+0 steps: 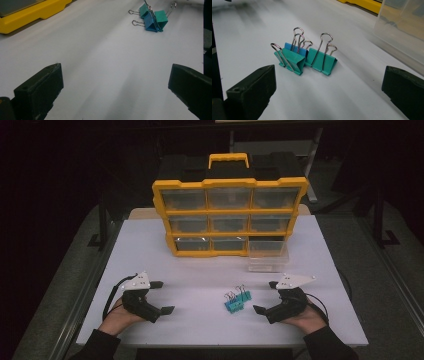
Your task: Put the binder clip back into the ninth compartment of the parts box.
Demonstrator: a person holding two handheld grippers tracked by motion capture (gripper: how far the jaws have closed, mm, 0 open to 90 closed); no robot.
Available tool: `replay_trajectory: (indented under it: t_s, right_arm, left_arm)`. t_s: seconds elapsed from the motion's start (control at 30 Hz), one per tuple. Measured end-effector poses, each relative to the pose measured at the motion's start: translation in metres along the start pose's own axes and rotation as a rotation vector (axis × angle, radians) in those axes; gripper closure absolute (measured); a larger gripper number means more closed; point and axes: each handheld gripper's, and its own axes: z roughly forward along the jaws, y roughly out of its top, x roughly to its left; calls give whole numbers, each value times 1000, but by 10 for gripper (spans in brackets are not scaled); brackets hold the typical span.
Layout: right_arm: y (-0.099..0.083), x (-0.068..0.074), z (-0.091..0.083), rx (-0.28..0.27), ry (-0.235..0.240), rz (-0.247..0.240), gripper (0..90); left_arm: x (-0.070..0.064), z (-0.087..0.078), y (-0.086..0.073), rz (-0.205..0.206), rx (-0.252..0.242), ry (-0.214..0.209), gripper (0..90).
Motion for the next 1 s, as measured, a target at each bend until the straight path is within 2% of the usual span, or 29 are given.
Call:
replay_trajectory:
  t_s: [0.6,1.0]
  right_arm:
    - [4,0,-2,-17,29,4,0]
    - [14,0,2,-35,80,7,0]
  left_arm:
    - [-1,0,-1,-13,-11,-9,0]
    - [-1,0,0,-25,-21,-14,0]
